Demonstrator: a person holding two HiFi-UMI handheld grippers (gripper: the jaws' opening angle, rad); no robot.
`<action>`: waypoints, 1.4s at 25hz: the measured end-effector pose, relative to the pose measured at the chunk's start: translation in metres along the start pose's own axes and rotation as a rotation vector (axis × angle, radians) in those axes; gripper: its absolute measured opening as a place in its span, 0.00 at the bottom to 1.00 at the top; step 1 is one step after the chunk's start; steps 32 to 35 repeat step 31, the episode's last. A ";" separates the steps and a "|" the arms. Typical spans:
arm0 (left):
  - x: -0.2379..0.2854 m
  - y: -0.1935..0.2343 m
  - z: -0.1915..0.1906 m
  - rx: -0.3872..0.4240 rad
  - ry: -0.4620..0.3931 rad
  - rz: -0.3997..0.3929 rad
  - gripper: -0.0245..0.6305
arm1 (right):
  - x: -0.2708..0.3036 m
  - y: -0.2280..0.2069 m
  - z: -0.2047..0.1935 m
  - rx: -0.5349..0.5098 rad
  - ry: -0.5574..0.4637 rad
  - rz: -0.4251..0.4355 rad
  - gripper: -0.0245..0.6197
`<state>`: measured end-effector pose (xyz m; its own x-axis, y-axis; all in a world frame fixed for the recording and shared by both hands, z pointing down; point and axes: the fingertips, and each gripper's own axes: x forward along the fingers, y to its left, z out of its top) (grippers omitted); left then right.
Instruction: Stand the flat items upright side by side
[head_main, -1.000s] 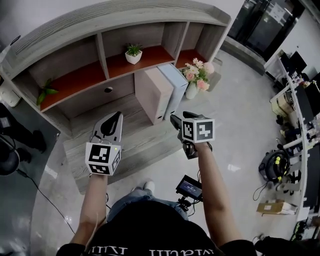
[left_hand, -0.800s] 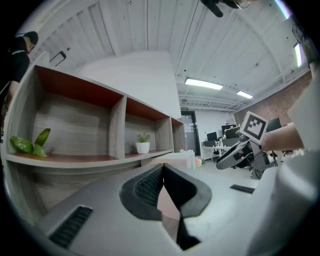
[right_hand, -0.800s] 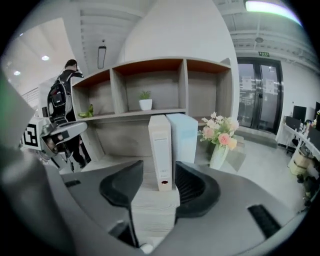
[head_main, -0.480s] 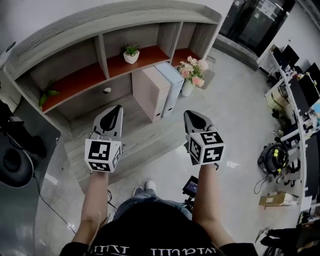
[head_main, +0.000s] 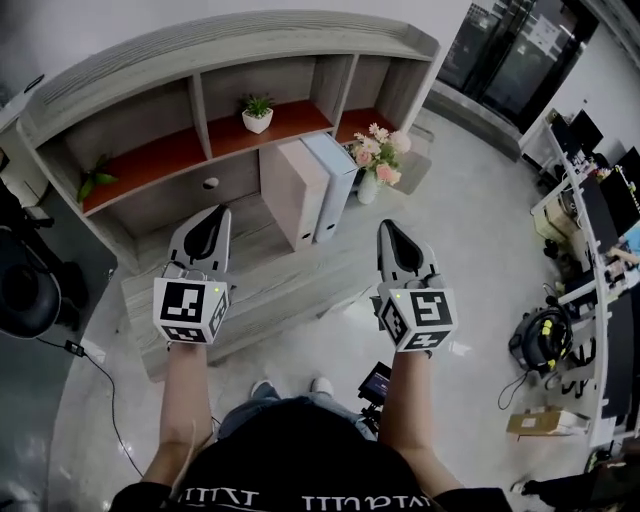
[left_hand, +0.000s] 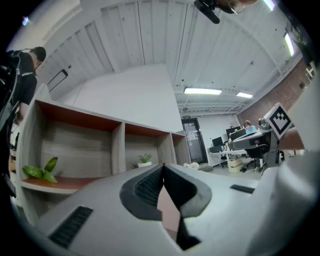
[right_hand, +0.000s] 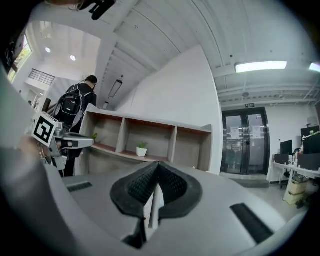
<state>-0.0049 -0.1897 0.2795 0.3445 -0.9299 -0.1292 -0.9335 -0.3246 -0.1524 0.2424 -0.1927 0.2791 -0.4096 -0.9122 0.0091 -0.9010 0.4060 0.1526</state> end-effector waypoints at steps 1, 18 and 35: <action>0.001 -0.003 0.003 0.005 -0.008 0.012 0.06 | 0.000 -0.004 0.001 -0.011 -0.007 0.016 0.06; 0.010 -0.037 0.020 0.038 -0.029 0.163 0.06 | 0.010 -0.060 -0.006 -0.054 -0.024 0.117 0.06; 0.001 -0.053 0.030 0.076 -0.052 0.163 0.06 | 0.002 -0.056 0.007 -0.070 -0.078 0.149 0.06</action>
